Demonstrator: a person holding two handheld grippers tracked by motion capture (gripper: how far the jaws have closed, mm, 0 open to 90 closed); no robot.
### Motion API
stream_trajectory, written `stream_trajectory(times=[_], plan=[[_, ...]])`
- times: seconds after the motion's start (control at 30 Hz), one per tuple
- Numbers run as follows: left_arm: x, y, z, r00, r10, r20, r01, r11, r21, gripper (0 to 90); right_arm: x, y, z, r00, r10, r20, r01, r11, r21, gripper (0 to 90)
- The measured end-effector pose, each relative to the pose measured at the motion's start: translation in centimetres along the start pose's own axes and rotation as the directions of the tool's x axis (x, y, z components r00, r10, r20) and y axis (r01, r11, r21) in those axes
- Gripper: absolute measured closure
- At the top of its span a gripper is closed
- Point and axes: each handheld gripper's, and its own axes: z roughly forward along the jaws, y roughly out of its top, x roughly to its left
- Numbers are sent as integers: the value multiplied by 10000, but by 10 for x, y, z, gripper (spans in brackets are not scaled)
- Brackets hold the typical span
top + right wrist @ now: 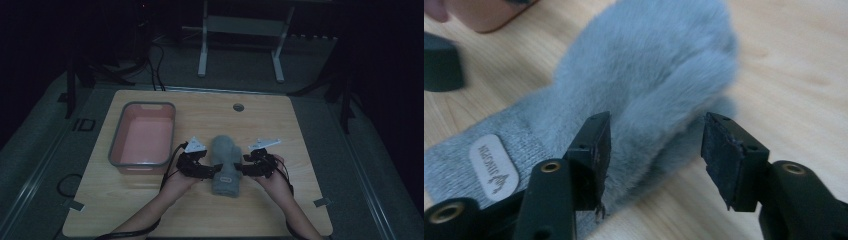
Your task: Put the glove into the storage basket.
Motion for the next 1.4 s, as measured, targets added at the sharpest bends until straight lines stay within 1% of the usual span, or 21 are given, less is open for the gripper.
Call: stream_trajectory(times=[0.03,0.1,0.17,0.2,0.27,0.33,0.4,0.53,0.6,0.67,0.73,0.8,0.83,0.87,0.93,0.97,1.07,1.1,1.17,1.27,1.4], plan=[[2,0,5,9999,38,-120,-36,9998,188,183,0,-1,3,10000,80,-24,-80,10000,34,434],[8,-1,13,9996,-10,-280,20,9993,379,231,1,-4,11,10000,64,61,-66,9992,394,430],[15,-3,19,9988,-445,-198,456,9970,624,241,0,-7,15,10000,67,60,-70,9983,579,429],[18,-4,22,9981,-550,-266,569,9956,745,241,-2,-8,17,9999,164,39,-167,9973,718,418],[22,-6,28,9983,-510,-279,537,9928,1070,241,-6,-9,20,9997,231,28,-233,9955,914,401],[25,-7,32,9980,-581,-267,609,9909,1200,241,-9,-9,24,9994,343,-72,-332,9928,1155,379],[27,-10,37,9969,-763,-204,784,9885,1290,241,-12,-8,28,9987,450,-227,-416,9901,1339,367],[29,-12,46,9976,-696,-44,694,9850,1579,241,-15,-7,35,9966,558,-607,-461,9875,1508,368],[31,-12,49,9961,-878,34,861,9830,1621,243,-18,-7,37,9947,649,-795,-518,9862,1572,368],[31,-13,53,9957,-917,101,886,9812,1714,256,-21,-8,39,9908,842,-1056,-663,9844,1627,392],[31,-13,56,9954,-934,199,886,9811,1723,258,-22,-9,39,9881,886,-1258,-677,9845,1616,455],[32,-13,58,9955,-880,361,804,9815,1739,291,-21,-8,40,9874,794,-1367,-565,9848,1642,503],[32,-13,59,9943,-910,559,803,9819,1714,322,-21,-8,40,9860,763,-1482,-516,9851,1643,558],[33,-12,60,9930,-891,779,741,9812,1782,365,-20,-8,40,9848,685,-1596,-420,9856,1639,579],[34,-13,62,9861,-1103,1239,879,9809,1735,469,-20,-7,40,9837,565,-1708,-283,9862,1631,652],[35,-14,62,9790,-1332,1545,1063,9795,1709,516,-19,-7,40,9840,442,-1728,-158,9866,1626,673],[35,-17,61,9740,-1309,1851,1039,9834,1486,679,-17,-7,39,9848,263,-1714,2,9883,1526,741],[34,-17,61,9744,-1276,1852,1014,9842,1449,727,-16,-7,38,9864,175,-1632,65,9893,1455,757],[33,-15,60,9746,-1312,1815,1047,9834,1483,766,-13,-8,37,9894,38,-1454,153,9914,1301,777],[30,-11,57,9771,-1283,1700,1030,9833,1499,793,-11,-10,34,9906,38,-1366,101,9948,1009,800],[27,-4,49,9791,-1208,1639,1010,9871,1240,803,-9,-10,26,9905,66,-1371,-8,9991,425,819]])
